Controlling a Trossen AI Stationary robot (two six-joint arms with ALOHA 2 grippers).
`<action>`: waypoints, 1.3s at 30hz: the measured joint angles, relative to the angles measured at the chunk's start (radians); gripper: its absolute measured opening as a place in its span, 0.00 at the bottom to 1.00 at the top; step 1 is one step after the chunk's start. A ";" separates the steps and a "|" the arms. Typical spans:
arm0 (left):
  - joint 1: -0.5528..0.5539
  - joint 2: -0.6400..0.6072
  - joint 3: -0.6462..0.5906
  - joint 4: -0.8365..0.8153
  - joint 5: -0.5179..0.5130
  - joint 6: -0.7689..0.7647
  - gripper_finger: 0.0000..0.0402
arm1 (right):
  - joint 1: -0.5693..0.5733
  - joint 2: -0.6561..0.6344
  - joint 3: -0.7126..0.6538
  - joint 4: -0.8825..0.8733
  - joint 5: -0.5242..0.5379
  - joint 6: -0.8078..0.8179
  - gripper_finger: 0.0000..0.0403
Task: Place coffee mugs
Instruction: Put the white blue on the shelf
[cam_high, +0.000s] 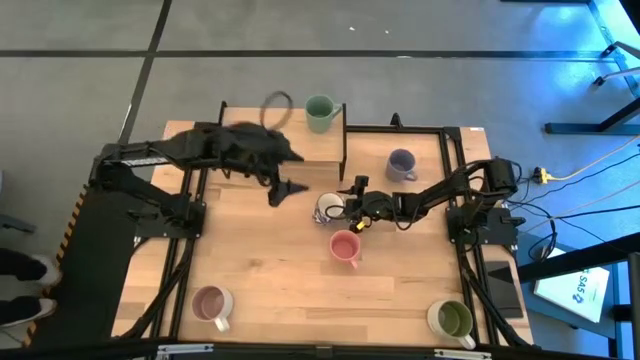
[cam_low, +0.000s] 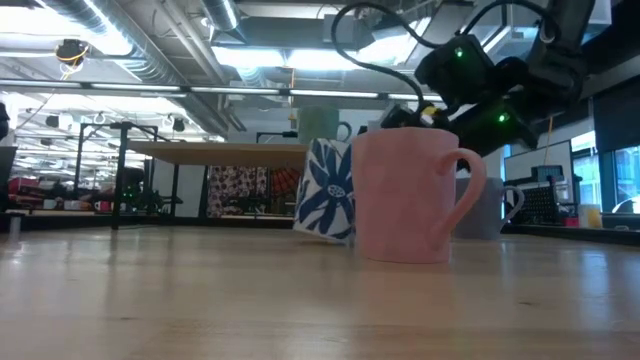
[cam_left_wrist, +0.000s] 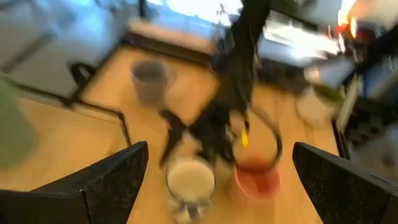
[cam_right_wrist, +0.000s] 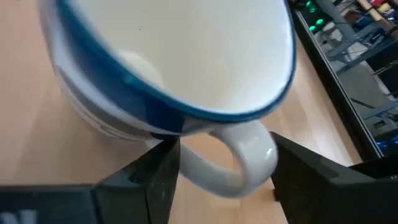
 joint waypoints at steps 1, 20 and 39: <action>-0.005 0.020 0.000 -0.021 0.013 0.013 0.98 | 0.000 -0.009 0.000 -0.013 0.000 -0.002 0.53; -0.034 0.235 0.001 -0.008 0.078 0.154 0.98 | 0.000 -0.201 0.000 -0.394 -0.109 0.058 0.74; -0.059 0.518 -0.002 -0.058 0.107 0.493 0.98 | 0.013 -0.493 0.001 -0.813 -0.120 0.073 0.68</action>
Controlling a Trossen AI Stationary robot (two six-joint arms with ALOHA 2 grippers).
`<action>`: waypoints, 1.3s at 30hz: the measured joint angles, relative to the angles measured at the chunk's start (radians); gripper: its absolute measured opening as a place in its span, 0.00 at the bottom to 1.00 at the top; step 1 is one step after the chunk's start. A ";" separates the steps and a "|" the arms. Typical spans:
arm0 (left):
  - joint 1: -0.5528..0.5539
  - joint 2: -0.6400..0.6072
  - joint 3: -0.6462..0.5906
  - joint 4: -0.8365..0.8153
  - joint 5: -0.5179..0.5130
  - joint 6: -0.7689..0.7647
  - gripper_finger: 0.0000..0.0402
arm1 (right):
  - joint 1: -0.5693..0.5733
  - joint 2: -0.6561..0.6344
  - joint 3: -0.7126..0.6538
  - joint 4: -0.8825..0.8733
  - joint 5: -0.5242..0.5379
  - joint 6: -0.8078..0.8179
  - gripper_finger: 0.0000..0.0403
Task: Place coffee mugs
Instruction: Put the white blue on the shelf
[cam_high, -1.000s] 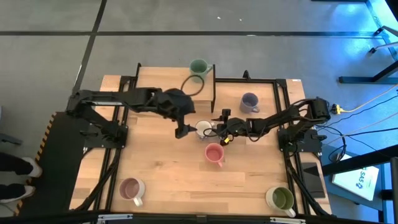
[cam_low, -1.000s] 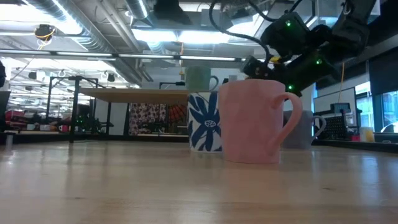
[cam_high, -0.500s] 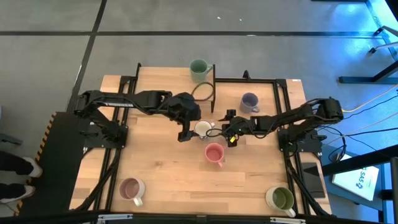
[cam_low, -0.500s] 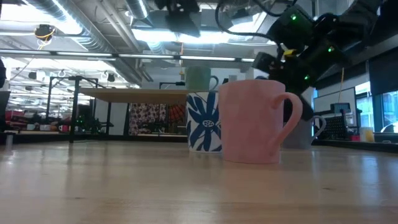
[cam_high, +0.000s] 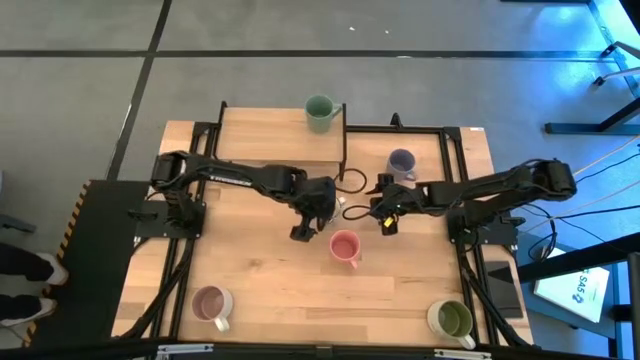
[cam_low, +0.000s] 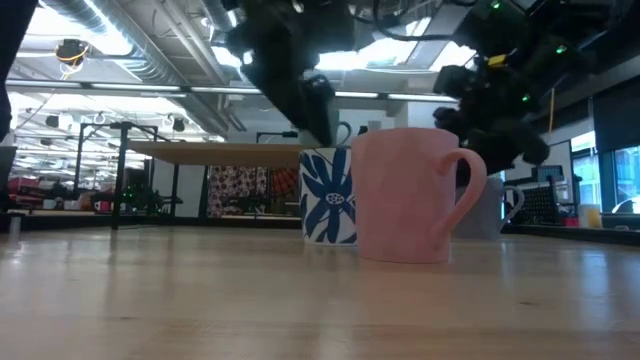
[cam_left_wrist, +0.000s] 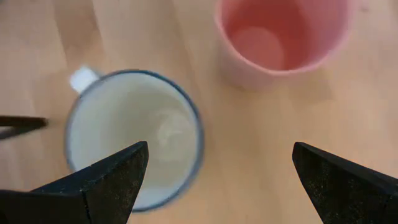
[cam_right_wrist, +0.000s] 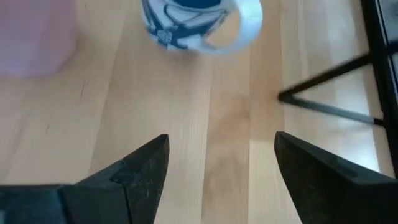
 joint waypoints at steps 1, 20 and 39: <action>0.001 0.015 0.004 0.018 -0.012 0.014 0.98 | 0.001 -0.014 -0.001 -0.013 0.007 0.001 0.68; 0.035 0.118 0.002 -0.006 -0.072 -0.012 0.67 | 0.249 -0.304 0.001 -0.429 0.305 0.331 0.68; 0.042 0.107 0.006 -0.023 -0.059 -0.219 0.05 | 0.335 -0.318 0.000 -0.491 0.400 0.471 0.68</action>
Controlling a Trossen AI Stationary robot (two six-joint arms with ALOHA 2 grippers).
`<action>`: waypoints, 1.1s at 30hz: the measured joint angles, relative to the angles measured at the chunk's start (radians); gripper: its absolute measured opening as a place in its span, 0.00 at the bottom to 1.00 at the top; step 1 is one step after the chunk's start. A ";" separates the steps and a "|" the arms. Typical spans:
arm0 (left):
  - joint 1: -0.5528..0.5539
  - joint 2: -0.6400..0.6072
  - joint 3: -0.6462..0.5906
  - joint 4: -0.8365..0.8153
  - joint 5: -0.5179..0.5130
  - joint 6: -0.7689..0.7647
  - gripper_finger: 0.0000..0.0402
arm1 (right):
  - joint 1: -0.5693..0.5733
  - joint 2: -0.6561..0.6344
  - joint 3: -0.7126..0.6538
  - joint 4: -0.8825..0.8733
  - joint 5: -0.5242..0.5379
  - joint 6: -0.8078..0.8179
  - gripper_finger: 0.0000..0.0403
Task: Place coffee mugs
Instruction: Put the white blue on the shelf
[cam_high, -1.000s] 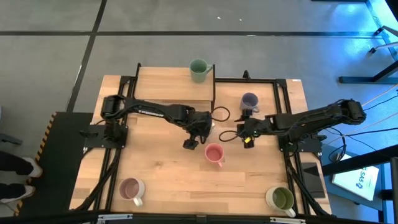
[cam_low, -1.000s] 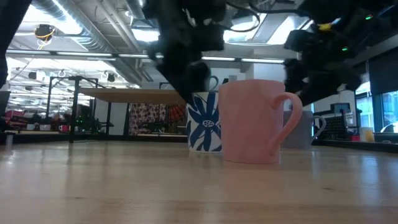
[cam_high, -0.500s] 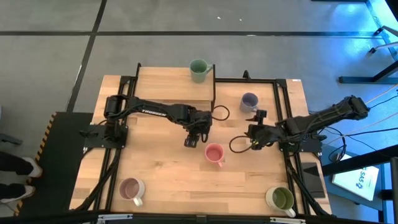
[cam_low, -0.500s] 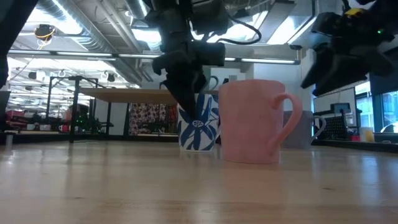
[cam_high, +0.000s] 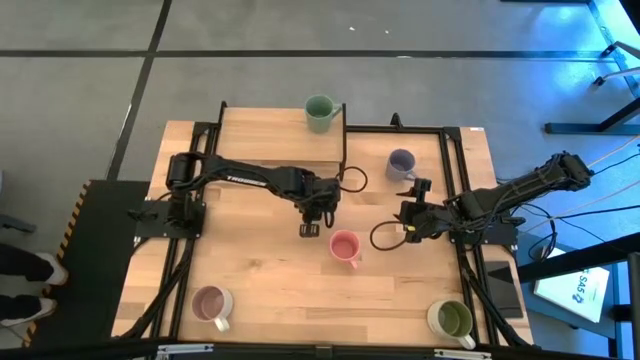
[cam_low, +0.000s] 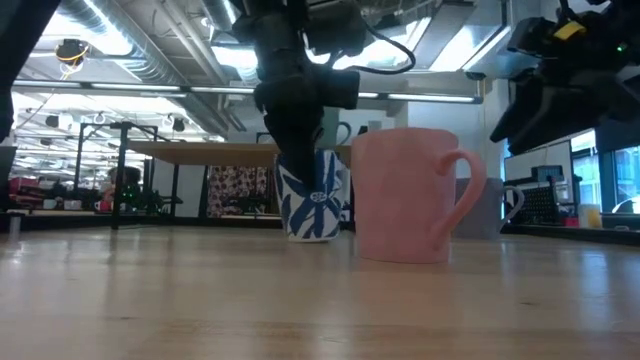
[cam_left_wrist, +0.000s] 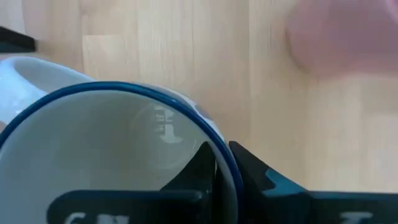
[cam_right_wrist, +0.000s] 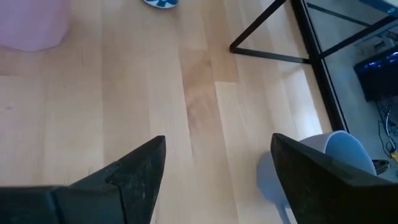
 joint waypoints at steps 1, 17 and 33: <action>0.000 -0.003 0.000 0.001 0.008 -0.011 0.05 | -0.003 0.000 0.000 0.000 0.000 0.000 0.68; -0.023 -0.074 0.369 -0.354 -0.017 -0.051 0.05 | -0.002 0.000 0.000 0.000 0.016 0.002 0.68; 0.217 -0.087 0.533 -0.484 0.027 0.509 0.05 | -0.002 0.000 0.000 0.002 0.024 0.003 0.68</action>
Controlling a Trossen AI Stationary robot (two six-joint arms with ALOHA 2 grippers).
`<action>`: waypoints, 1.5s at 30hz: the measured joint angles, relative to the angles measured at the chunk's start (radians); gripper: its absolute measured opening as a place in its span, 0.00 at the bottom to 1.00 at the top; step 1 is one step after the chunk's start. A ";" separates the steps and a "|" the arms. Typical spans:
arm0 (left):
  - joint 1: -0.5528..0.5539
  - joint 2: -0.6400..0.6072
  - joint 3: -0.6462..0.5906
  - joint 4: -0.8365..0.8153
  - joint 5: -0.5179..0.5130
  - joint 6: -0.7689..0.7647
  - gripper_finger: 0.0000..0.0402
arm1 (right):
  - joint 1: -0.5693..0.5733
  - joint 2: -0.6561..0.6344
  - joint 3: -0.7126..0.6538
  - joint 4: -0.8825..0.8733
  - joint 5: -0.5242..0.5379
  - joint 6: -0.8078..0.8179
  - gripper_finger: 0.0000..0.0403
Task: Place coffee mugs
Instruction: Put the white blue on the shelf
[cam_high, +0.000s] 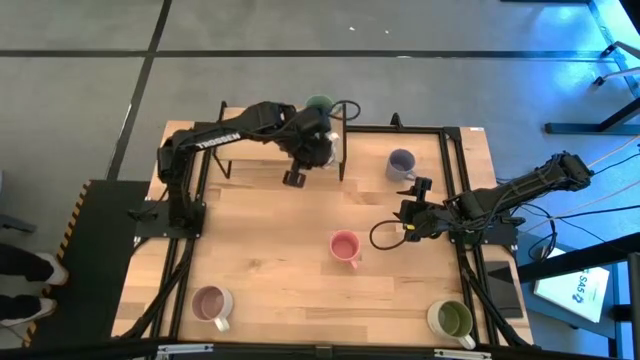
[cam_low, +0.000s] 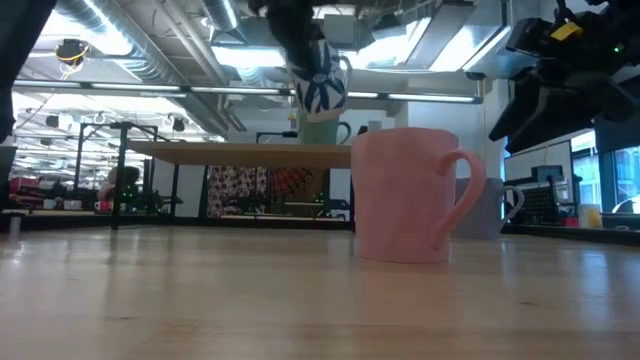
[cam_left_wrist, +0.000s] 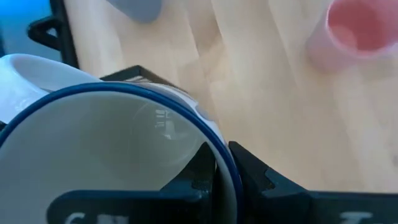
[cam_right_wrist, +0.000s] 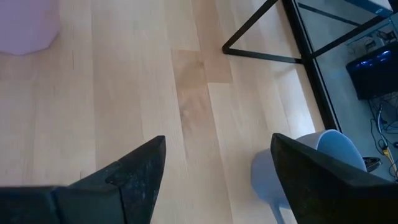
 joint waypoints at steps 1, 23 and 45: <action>0.011 0.001 0.000 -0.009 -0.003 0.024 0.05 | 0.000 0.000 0.000 0.000 0.000 0.001 0.68; 0.131 0.053 -0.002 0.017 0.023 0.256 0.05 | 0.000 0.000 0.000 0.000 -0.005 0.018 0.68; 0.132 0.083 0.000 0.005 -0.019 0.259 0.13 | 0.000 0.000 0.000 0.000 0.000 0.019 0.68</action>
